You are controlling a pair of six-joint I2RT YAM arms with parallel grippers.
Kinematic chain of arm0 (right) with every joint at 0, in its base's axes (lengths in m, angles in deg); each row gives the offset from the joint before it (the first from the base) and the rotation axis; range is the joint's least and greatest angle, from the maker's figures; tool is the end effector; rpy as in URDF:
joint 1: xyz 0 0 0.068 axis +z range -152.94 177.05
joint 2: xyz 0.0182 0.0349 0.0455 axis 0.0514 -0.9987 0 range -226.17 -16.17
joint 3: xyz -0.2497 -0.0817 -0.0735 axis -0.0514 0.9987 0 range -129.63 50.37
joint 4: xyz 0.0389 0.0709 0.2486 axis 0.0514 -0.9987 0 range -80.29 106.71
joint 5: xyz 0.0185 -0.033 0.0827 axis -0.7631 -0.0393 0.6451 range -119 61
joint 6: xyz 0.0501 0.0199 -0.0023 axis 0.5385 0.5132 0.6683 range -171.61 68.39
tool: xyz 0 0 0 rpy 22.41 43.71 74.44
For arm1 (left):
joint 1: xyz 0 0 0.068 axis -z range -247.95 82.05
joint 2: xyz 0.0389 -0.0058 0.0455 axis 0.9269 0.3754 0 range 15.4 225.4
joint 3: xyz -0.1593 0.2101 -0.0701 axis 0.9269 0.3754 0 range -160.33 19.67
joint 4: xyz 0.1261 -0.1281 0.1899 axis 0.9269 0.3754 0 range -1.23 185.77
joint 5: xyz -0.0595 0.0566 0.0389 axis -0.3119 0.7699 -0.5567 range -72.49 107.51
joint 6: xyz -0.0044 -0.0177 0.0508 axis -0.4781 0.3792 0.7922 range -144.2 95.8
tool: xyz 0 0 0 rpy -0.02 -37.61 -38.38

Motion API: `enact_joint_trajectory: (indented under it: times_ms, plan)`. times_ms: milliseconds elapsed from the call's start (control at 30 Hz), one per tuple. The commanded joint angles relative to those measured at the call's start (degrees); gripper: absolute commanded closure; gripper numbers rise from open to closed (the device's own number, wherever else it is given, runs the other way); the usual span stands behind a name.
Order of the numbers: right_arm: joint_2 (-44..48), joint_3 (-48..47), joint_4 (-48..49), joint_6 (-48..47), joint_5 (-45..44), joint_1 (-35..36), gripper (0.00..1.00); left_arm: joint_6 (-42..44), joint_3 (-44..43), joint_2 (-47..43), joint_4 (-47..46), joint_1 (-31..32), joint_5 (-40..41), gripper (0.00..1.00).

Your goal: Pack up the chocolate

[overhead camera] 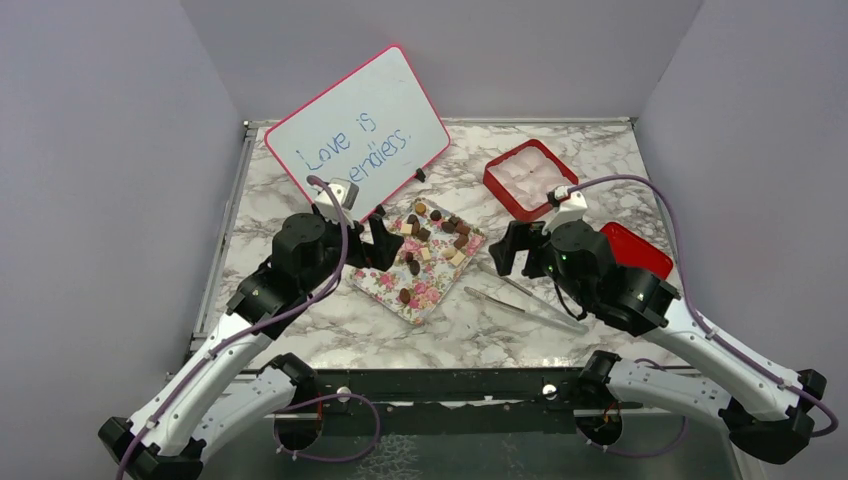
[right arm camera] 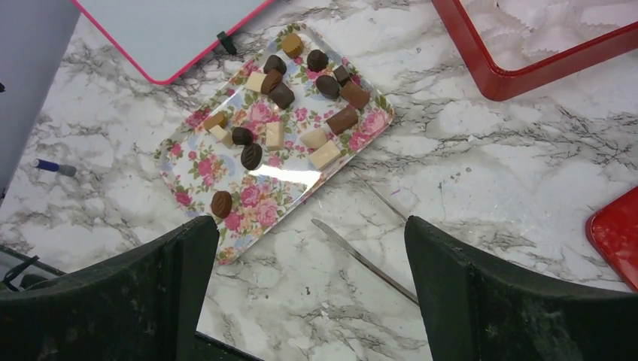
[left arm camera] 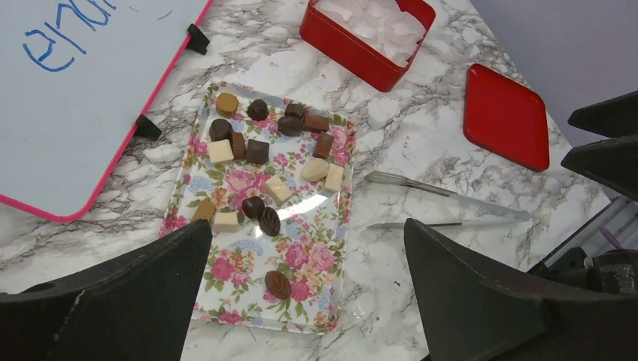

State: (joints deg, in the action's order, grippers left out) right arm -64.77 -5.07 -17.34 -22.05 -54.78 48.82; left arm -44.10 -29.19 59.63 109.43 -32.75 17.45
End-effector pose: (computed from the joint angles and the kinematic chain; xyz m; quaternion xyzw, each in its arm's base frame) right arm 0.1210 0.1286 0.3518 -0.0462 0.8389 0.1864 0.5093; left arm 0.1434 -0.1012 0.3469 0.1067 0.7917 -0.2786 0.5332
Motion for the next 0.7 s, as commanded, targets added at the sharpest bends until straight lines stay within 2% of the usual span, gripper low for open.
enact_joint_trajectory:
  times_ms: [0,267,367,533,667]
  plan:
    - [0.72,0.25,-1.40,-0.44,-0.78,0.26,0.00,0.45,1.48,-2.23,-1.30,-0.31,-0.45,0.01]
    - [1.27,0.92,-1.94,-5.97,0.66,0.26,0.00,3.41,2.96,-4.82,-0.47,-0.31,3.00,0.01]
    - [-0.35,0.94,-3.41,-11.04,4.29,0.26,0.00,4.72,4.44,-6.53,-0.45,-0.31,5.43,0.01]
    - [-11.08,-3.64,-14.10,-9.95,-1.24,0.26,0.00,5.50,5.96,-10.54,-0.89,-0.31,9.02,0.01]
    - [-17.50,-4.42,-16.02,-10.84,-2.07,0.26,0.05,6.37,7.66,-14.43,-2.47,-0.31,9.78,0.01]
